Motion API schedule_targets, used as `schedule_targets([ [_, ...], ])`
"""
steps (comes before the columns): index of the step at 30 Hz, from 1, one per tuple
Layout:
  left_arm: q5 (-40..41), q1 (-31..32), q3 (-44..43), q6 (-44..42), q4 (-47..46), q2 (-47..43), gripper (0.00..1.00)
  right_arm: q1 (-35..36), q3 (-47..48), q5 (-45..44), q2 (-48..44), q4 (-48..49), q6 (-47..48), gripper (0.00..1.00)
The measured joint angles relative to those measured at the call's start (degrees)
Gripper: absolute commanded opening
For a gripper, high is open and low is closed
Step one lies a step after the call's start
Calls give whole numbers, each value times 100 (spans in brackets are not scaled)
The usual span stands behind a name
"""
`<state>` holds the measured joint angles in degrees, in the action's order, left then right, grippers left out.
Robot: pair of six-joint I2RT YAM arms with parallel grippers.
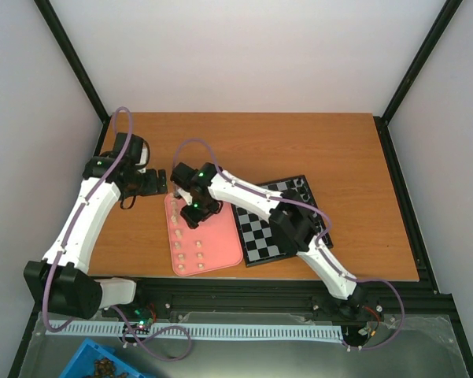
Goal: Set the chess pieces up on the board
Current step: Pick up the chess piece from the storage box.
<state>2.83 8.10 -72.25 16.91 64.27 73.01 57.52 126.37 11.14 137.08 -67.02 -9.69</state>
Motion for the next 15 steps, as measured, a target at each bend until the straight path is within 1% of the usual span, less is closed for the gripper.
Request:
schedule_targets([
  [5, 31, 0, 66, 0, 0, -127, 100, -22, 2, -37, 216, 66, -90, 51],
  [15, 42, 0, 118, 0, -7, -184, 100, -22, 146, -116, 442, 107, -199, 42],
])
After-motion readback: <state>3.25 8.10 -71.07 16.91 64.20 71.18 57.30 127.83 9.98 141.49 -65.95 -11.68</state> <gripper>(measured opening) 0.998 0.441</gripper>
